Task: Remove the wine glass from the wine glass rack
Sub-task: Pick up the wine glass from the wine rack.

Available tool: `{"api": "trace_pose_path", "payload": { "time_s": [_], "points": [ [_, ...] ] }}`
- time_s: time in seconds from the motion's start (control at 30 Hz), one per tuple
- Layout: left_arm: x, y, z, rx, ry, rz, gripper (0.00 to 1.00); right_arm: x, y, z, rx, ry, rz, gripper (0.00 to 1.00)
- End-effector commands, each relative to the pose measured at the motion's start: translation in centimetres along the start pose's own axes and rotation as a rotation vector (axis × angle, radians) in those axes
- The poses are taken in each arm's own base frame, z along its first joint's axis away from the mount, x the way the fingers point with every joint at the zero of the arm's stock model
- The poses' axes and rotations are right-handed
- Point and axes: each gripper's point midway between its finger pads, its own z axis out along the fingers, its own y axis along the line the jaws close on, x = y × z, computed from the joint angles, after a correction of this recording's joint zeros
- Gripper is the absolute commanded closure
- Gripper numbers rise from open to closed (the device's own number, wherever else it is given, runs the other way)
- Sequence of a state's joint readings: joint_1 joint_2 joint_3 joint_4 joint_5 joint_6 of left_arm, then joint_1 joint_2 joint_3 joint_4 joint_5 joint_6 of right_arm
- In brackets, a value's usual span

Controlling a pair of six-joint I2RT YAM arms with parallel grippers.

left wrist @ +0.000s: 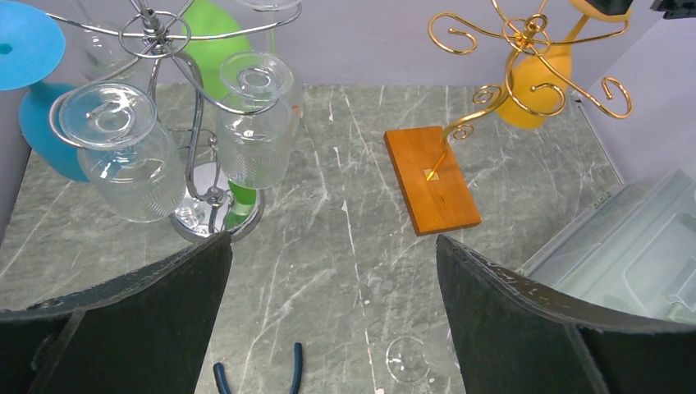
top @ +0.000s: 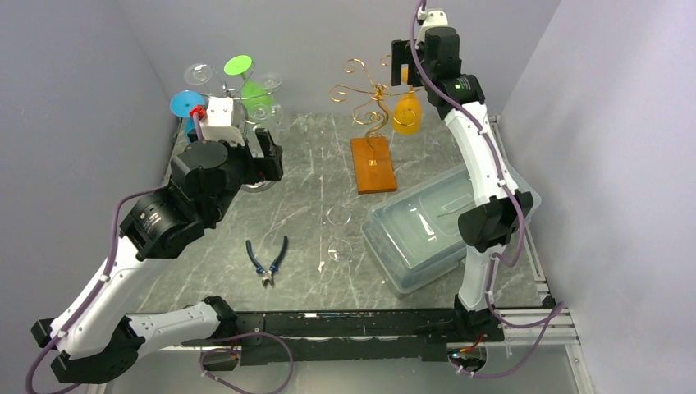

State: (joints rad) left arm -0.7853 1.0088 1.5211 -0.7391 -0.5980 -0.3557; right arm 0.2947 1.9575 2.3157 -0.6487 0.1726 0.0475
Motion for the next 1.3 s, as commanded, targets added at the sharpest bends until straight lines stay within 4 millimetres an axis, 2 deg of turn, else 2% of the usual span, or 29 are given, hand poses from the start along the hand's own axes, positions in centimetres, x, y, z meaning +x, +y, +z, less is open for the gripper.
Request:
{"api": "trace_pose_path", "payload": {
  "time_s": [0.0, 0.23, 0.7, 1.27],
  "points": [
    [-1.8, -0.3, -0.6, 0.023, -0.044, -0.021, 0.01, -2.2, -0.1, -0.1, -0.008, -0.063, -0.006, 0.01],
    [-1.8, -0.2, -0.7, 0.019, -0.047, -0.021, 0.00, -1.1, -0.4, 0.7, 0.011, -0.038, -0.013, 0.01],
    [-2.0, -0.3, -0.6, 0.020, -0.053, -0.024, 0.00, -0.2, -0.3, 1.7, 0.006, -0.017, -0.005, 0.01],
    [-1.9, -0.2, -0.5, 0.015, -0.052, -0.020, 0.01, -0.3, -1.0, 2.0, 0.013, -0.020, 0.014, 0.15]
  ]
}}
